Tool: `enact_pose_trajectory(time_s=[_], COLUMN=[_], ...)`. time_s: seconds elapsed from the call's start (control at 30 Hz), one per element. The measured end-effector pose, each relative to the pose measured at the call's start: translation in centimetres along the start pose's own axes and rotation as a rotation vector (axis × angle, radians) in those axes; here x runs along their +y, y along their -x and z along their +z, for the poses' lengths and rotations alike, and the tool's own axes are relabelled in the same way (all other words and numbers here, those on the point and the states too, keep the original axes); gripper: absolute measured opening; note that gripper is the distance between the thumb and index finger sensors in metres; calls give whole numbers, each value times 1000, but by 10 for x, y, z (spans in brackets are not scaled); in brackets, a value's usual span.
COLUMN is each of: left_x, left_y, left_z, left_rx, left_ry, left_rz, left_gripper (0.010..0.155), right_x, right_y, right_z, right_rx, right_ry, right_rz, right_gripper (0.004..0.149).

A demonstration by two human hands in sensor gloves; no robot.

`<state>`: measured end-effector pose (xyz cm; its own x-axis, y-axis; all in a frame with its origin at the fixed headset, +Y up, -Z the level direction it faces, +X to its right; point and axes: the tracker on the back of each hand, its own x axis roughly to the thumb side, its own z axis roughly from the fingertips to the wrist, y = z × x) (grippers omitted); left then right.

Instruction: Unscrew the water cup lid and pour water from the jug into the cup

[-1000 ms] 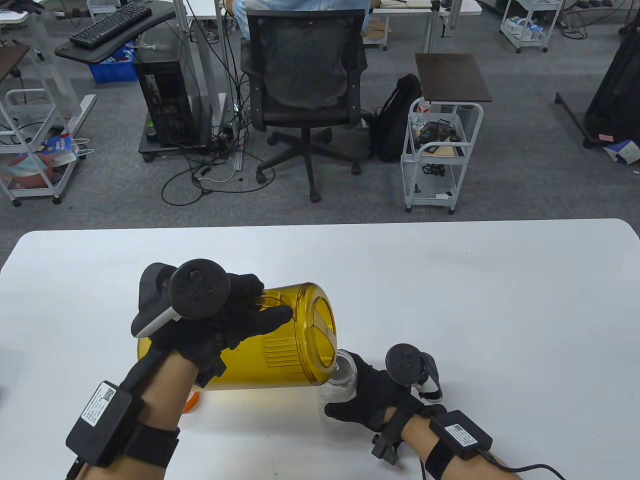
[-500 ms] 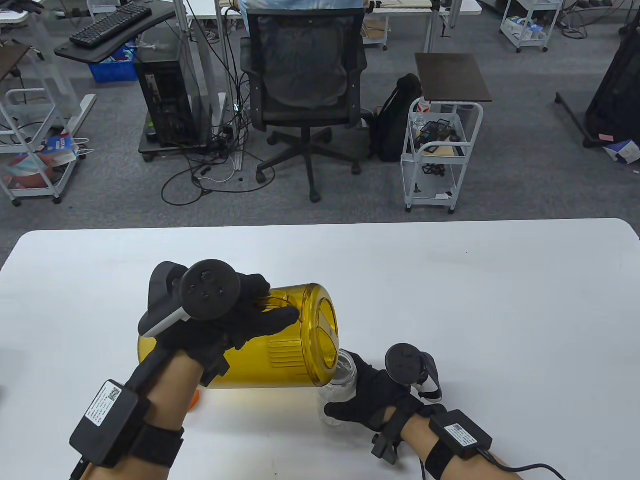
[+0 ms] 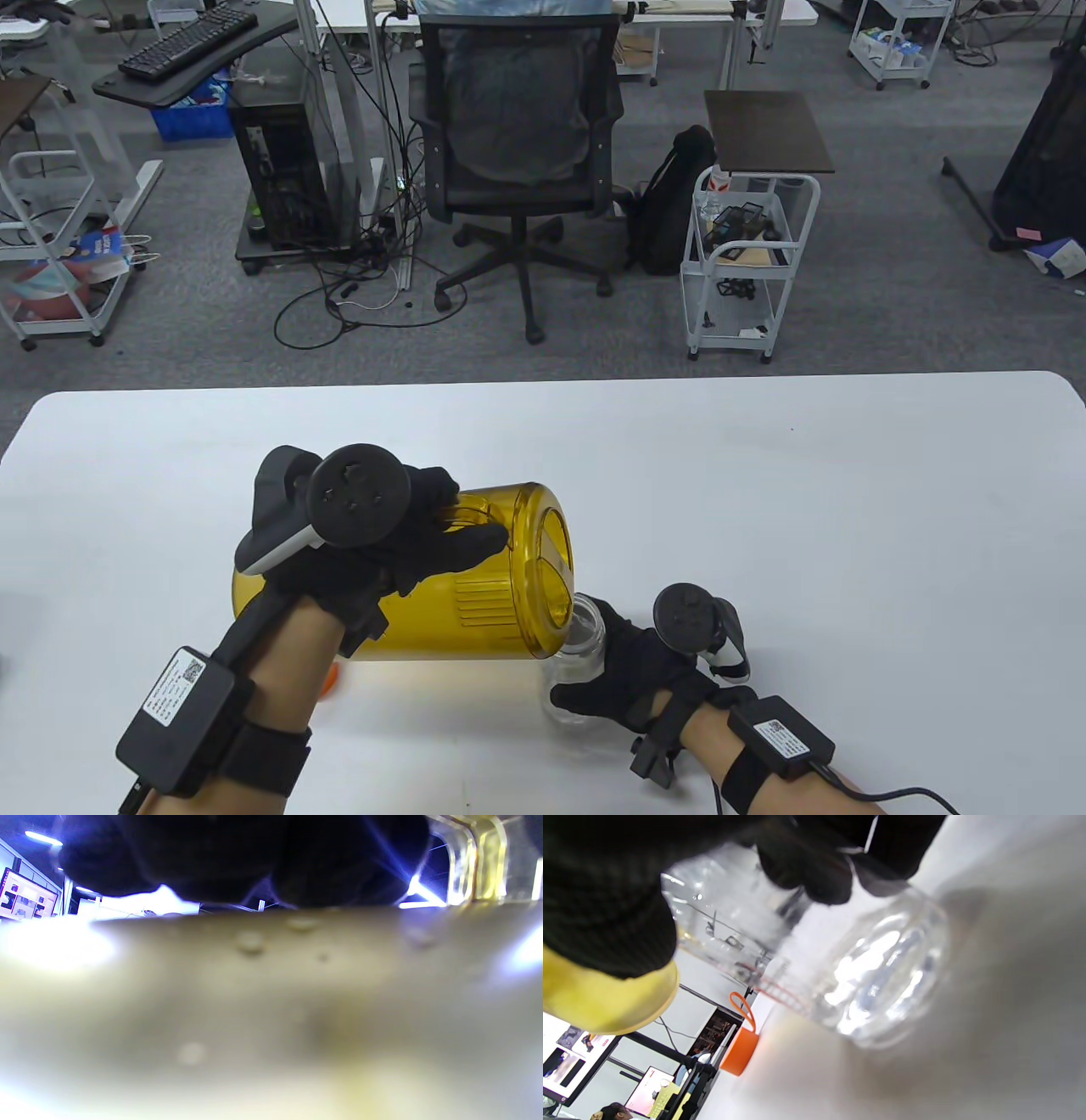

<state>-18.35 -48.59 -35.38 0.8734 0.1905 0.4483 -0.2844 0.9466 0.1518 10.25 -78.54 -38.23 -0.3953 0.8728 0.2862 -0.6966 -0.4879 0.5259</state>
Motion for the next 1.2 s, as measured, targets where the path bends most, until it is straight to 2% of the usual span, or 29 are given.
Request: enact_pose_trajectory(time_s=[1.2], left_x=[0], left_y=[-5], left_z=[-1], left_rx=[-14], left_ry=[11], left_rz=[-23], left_gripper=[79], right_x=[0], right_y=[0], right_z=[0], right_rx=[-1], right_ry=[-1], right_rz=[2], right_gripper=[107])
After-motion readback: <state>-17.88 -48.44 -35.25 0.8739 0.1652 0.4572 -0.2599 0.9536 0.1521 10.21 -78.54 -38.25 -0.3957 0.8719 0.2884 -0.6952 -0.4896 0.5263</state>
